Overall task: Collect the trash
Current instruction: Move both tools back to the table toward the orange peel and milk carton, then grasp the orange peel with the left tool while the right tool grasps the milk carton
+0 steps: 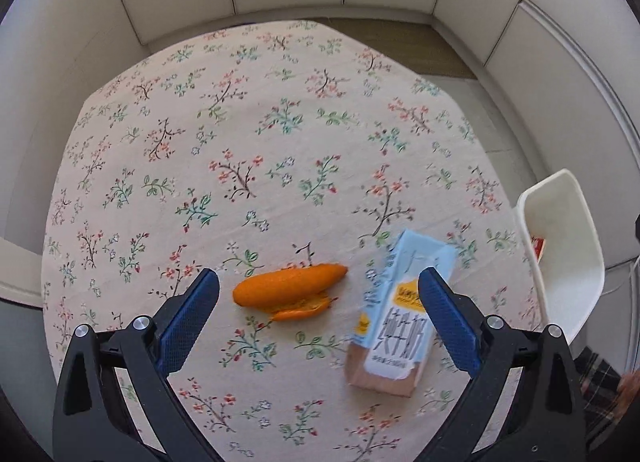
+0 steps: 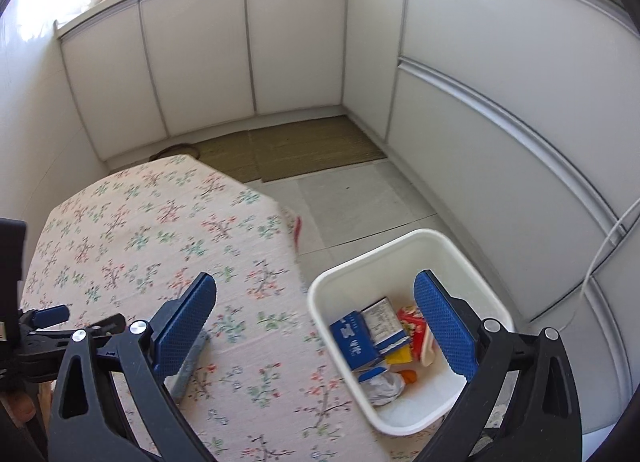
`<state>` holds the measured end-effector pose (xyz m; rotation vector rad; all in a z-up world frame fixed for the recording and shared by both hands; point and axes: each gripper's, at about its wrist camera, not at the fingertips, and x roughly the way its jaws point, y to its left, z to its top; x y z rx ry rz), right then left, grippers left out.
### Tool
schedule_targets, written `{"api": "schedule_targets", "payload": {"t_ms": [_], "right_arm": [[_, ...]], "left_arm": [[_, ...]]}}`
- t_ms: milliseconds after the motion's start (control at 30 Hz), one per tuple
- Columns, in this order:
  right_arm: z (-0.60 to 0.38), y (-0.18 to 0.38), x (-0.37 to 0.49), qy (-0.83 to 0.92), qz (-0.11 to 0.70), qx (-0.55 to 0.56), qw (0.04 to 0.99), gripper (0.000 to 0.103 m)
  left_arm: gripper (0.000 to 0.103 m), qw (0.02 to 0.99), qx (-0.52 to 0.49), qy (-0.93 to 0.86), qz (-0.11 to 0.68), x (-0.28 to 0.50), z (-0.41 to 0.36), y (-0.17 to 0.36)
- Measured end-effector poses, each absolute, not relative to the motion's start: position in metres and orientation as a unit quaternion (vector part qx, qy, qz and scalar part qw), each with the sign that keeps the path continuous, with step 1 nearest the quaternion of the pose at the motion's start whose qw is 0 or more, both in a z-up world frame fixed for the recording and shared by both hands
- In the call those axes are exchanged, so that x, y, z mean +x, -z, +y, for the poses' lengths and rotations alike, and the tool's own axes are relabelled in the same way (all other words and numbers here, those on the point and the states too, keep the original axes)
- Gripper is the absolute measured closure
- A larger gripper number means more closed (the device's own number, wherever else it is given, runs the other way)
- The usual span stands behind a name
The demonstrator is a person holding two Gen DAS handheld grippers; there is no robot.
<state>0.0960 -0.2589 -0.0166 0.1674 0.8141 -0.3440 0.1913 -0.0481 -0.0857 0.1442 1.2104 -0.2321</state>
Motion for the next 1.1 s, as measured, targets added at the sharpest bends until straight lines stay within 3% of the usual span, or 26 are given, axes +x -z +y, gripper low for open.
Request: {"api": "schedule_targets", "payload": {"t_ms": [300, 467, 533, 800, 900, 933, 1100], "right_arm": [[-0.247, 0.038, 0.112, 0.123, 0.45, 0.143, 0.873, 0.007], [-0.241, 0.05, 0.121, 0.102, 0.475, 0.166, 0.858, 0.007], [-0.237, 0.052, 0.124, 0.096, 0.479, 0.162, 0.857, 0.007], [-0.223, 0.076, 0.138, 0.063, 0.528, 0.199, 0.823, 0.007], [-0.215, 0.083, 0.144, 0.061, 0.537, 0.201, 0.817, 0.007], [-0.211, 0.085, 0.145, 0.058, 0.54, 0.198, 0.816, 0.007], [-0.19, 0.103, 0.157, 0.044, 0.57, 0.202, 0.795, 0.007]], "left_arm": [[0.008, 0.766, 0.174, 0.138, 0.604, 0.21, -0.049, 0.135], [0.015, 0.755, 0.198, 0.169, 0.602, 0.212, -0.056, 0.154], [0.029, 0.752, 0.171, 0.188, 0.608, 0.215, -0.052, 0.153], [0.049, 0.754, 0.142, 0.184, 0.614, 0.211, -0.027, 0.149], [0.068, 0.757, 0.116, 0.174, 0.619, 0.209, -0.01, 0.145], [0.083, 0.758, 0.104, 0.168, 0.622, 0.209, -0.003, 0.143], [0.09, 0.771, 0.069, 0.118, 0.622, 0.204, 0.037, 0.132]]}}
